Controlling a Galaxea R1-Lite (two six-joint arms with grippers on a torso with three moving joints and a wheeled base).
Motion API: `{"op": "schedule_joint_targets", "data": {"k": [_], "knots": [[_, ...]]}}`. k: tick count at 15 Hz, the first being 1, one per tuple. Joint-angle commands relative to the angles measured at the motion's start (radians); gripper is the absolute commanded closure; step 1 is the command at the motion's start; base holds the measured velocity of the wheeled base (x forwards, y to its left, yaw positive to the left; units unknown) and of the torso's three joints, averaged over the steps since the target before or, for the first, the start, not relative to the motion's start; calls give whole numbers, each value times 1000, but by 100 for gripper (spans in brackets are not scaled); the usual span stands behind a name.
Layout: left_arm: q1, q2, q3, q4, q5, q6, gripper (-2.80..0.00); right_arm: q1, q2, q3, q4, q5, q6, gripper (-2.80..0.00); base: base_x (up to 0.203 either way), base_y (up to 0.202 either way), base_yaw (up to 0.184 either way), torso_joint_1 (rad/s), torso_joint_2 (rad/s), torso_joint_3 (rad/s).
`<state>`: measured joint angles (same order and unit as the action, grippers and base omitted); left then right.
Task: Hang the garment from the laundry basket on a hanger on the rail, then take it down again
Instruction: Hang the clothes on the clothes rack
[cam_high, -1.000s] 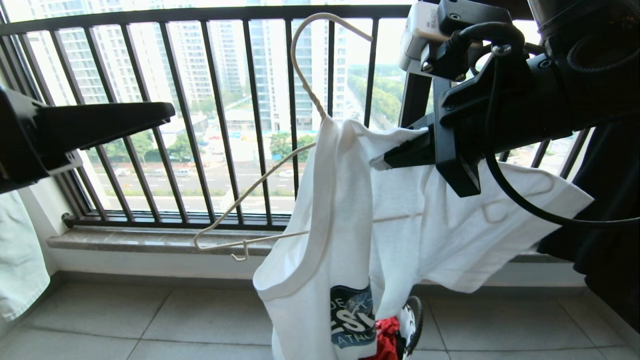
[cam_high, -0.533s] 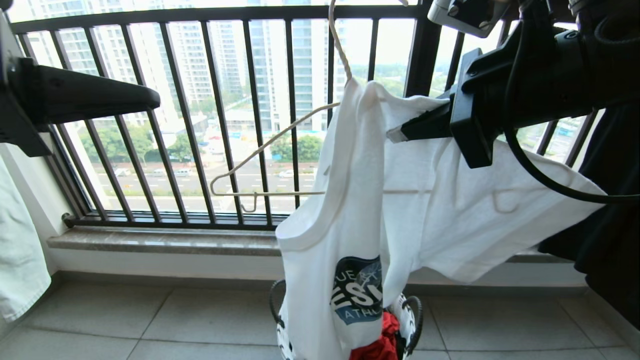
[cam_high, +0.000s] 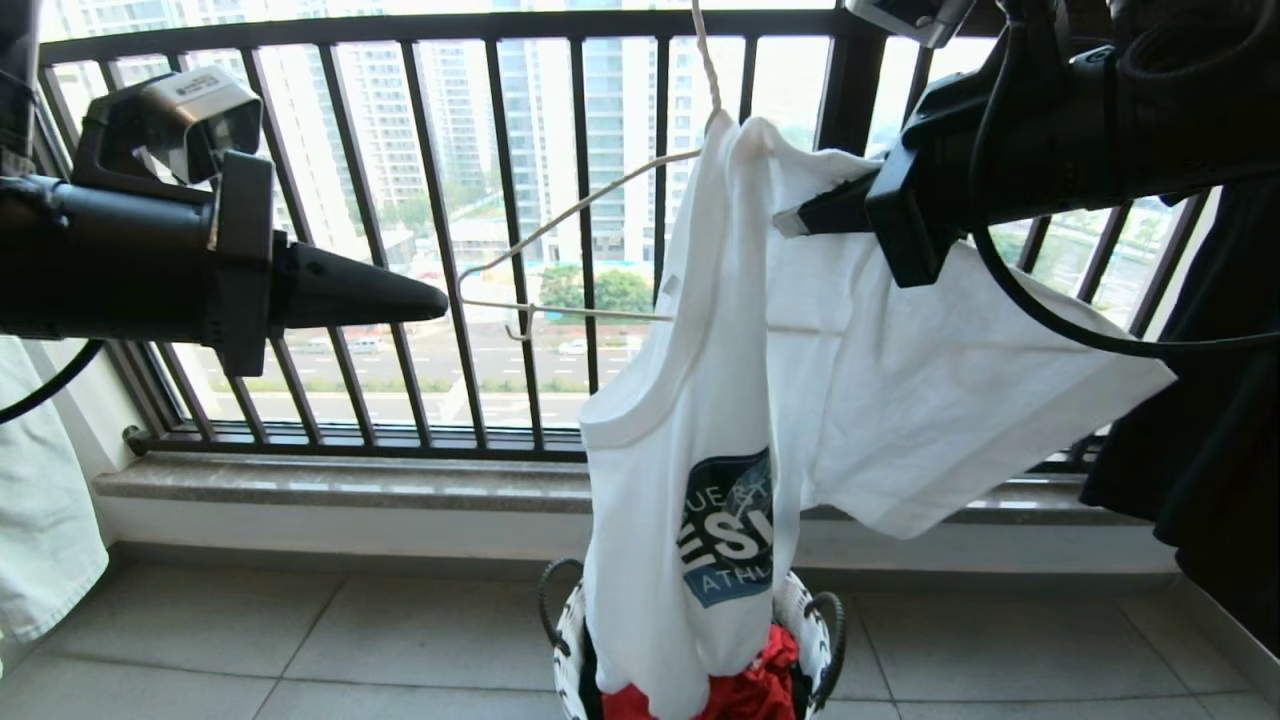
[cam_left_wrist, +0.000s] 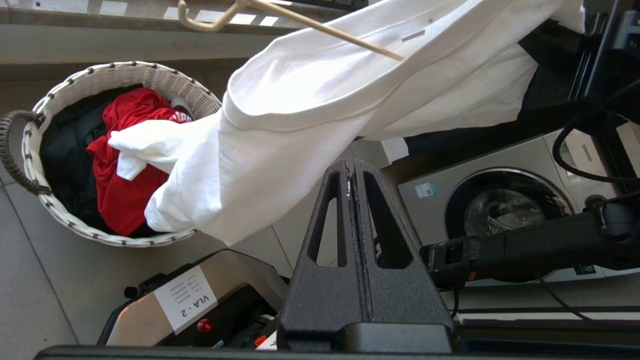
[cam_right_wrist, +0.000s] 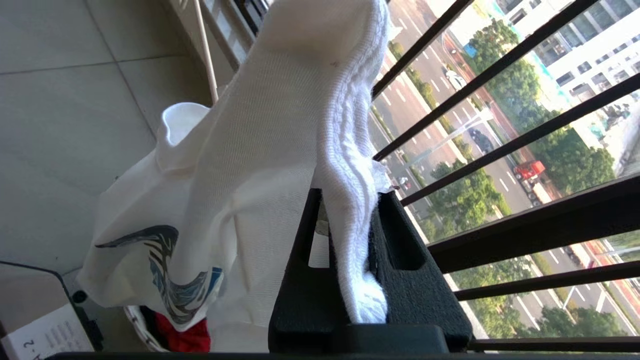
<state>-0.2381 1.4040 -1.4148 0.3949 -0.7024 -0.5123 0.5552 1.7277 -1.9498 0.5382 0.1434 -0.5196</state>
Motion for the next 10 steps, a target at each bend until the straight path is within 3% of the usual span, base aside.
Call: {"op": "schedule_joint_targets", "data": {"k": [1, 2, 4, 8, 10], "knots": [[-55, 42, 12, 1, 54, -12, 0, -12, 34, -1, -43, -7, 11, 0, 0, 0, 0, 0, 0, 0], [-79, 58, 12, 0, 107, -25, -280, -11, 33, -1, -46, -7, 24, 0, 0, 0, 0, 0, 0, 0], [-122, 103, 8, -6, 199, -61, -280, -8, 23, -1, -47, -7, 30, 0, 0, 0, 0, 0, 0, 0], [-176, 176, 9, -11, 321, -69, -280, -2, 8, -1, -49, -5, 30, 0, 0, 0, 0, 0, 0, 0], [-184, 220, 19, -80, 382, -95, -280, 13, -10, 0, -46, -5, 30, 0, 0, 0, 0, 0, 0, 0]]}}
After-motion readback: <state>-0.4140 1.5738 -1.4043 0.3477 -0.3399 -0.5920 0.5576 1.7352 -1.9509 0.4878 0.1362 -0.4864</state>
